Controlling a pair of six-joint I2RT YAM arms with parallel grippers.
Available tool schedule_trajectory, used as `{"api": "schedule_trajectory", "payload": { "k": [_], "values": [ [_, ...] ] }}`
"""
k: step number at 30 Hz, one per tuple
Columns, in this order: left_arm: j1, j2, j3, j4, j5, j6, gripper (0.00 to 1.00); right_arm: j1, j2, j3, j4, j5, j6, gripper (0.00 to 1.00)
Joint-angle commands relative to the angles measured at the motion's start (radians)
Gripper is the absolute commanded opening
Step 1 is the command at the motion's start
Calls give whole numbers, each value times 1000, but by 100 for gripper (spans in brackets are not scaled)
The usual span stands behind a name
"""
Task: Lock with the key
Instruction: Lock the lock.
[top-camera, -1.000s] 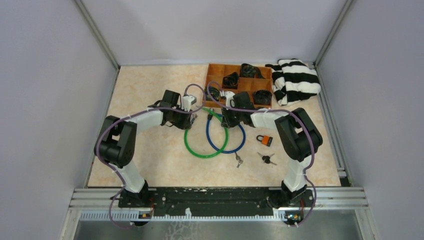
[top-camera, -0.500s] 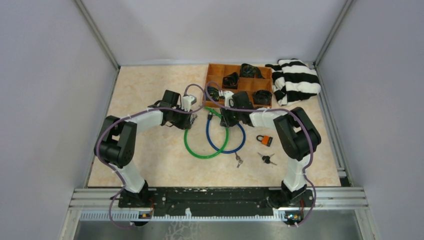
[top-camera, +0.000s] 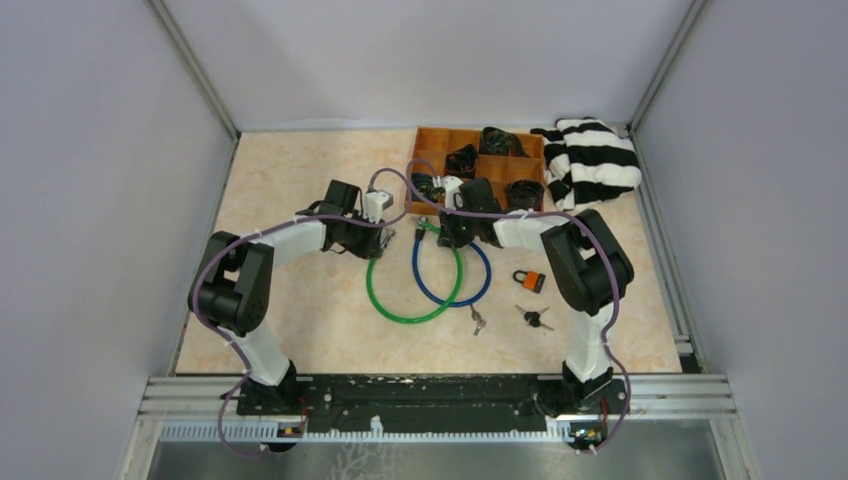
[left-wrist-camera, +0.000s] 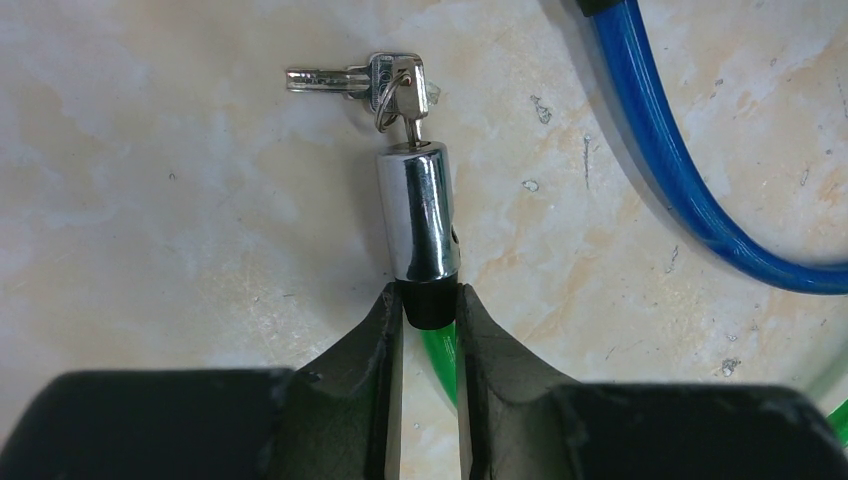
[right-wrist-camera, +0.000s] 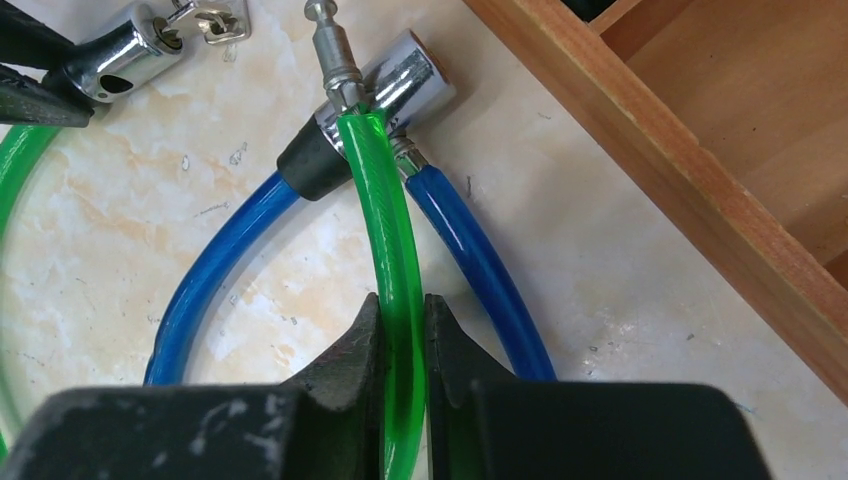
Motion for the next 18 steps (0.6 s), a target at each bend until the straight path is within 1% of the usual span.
{"api": "schedule_trajectory", "payload": {
  "k": [1, 6, 12, 18],
  "values": [
    [-8, 4, -32, -49, 4, 9, 0, 12, -26, 55, 11, -29, -29, 0],
    [-8, -29, -37, -31, -27, 4, 0, 11, -88, 62, 5, -98, -60, 0],
    [-7, -135, -61, 26, -53, 8, 0, 1, -156, 92, -49, -161, -75, 0],
    [-6, -215, -55, 98, -70, -11, 0, 0, -177, 119, -89, -223, -25, 0]
  ]
}}
